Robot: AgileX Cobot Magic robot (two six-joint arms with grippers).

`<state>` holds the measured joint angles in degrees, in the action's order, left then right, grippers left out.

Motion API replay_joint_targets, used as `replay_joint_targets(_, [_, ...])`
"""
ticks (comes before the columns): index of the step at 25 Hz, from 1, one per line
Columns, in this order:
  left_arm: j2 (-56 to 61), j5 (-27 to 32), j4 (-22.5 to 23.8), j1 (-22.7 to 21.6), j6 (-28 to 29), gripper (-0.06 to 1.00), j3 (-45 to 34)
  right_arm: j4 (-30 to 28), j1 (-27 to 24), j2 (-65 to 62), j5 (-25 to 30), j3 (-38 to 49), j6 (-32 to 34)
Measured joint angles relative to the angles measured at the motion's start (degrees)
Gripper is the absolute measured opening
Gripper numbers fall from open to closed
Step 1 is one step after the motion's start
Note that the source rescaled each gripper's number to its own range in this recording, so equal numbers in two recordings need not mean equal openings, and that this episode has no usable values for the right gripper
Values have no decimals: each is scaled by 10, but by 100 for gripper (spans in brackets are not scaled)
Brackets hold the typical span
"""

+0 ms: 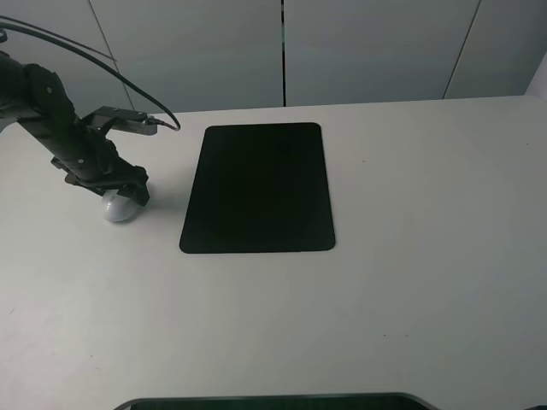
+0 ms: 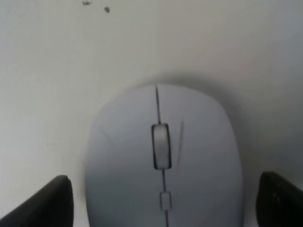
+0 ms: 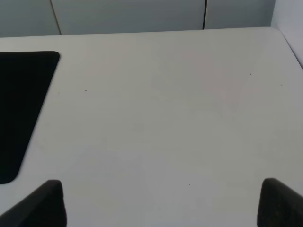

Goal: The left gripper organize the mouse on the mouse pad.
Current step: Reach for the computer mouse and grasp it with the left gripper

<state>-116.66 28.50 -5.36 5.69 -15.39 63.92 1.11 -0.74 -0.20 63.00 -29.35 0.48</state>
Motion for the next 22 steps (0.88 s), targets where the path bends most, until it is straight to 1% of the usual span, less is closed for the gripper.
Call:
replay_joint_targets(10, [0, -8, 9, 0, 0, 100, 0, 0, 0, 0, 0, 0, 0])
replay_joint_targets(22, [0, -10, 9, 0, 0, 100, 0, 0, 0, 0, 0, 0, 0])
